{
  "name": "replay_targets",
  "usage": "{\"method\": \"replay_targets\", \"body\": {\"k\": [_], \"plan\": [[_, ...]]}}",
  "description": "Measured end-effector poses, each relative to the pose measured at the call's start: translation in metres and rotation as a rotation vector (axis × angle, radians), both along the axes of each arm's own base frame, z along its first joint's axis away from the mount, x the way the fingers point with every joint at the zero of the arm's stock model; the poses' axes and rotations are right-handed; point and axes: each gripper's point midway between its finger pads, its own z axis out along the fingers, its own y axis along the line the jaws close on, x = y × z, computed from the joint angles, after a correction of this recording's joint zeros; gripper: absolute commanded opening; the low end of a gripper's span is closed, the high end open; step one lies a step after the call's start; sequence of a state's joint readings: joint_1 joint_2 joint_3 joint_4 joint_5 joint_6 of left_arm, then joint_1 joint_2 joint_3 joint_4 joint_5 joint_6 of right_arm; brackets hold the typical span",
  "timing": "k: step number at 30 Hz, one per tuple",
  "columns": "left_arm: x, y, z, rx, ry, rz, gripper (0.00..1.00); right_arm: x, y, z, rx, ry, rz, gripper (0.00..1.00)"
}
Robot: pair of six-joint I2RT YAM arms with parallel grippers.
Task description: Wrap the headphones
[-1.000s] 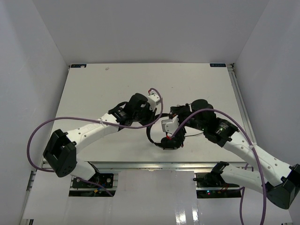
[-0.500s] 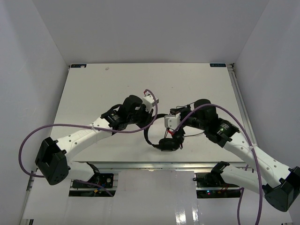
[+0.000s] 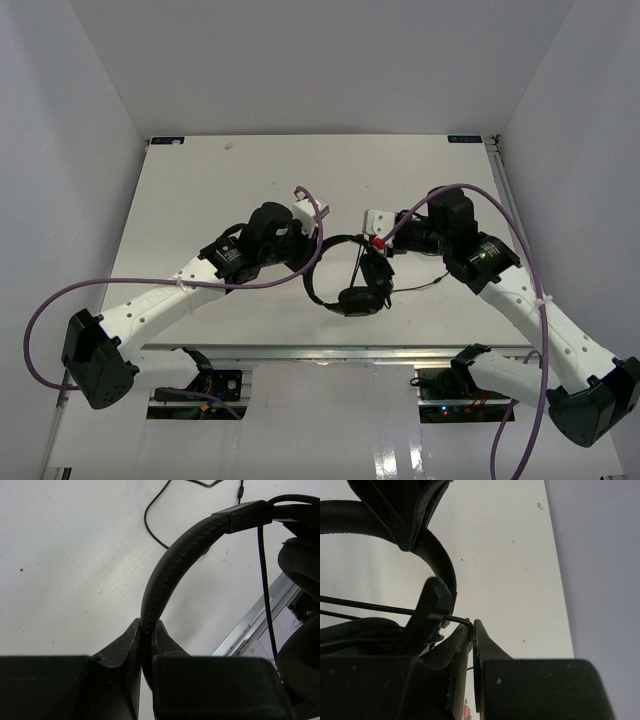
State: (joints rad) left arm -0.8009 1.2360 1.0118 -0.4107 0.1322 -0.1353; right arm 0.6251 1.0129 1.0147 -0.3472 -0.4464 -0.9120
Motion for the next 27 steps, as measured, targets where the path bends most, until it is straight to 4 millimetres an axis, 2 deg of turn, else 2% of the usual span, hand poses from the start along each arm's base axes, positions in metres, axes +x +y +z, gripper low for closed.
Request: {"method": "replay_targets", "body": {"k": [7, 15, 19, 27], "plan": [[0.000, 0.004, 0.034, -0.073, -0.050, 0.034, 0.00, 0.004, -0.007, -0.003, 0.080, 0.180, -0.010, 0.11], [-0.002, 0.004, 0.037, -0.082, -0.039, 0.036, 0.00, 0.008, -0.008, -0.004, 0.157, 0.329, 0.000, 0.18], [-0.007, 0.001, 0.040, -0.092, -0.022, 0.013, 0.00, 0.016, -0.010, -0.005, 0.194, 0.378, -0.010, 0.27], [-0.014, -0.014, 0.063, -0.145, -0.015, -0.045, 0.00, 0.017, -0.009, -0.001, 0.273, 0.443, 0.019, 0.39]]}}
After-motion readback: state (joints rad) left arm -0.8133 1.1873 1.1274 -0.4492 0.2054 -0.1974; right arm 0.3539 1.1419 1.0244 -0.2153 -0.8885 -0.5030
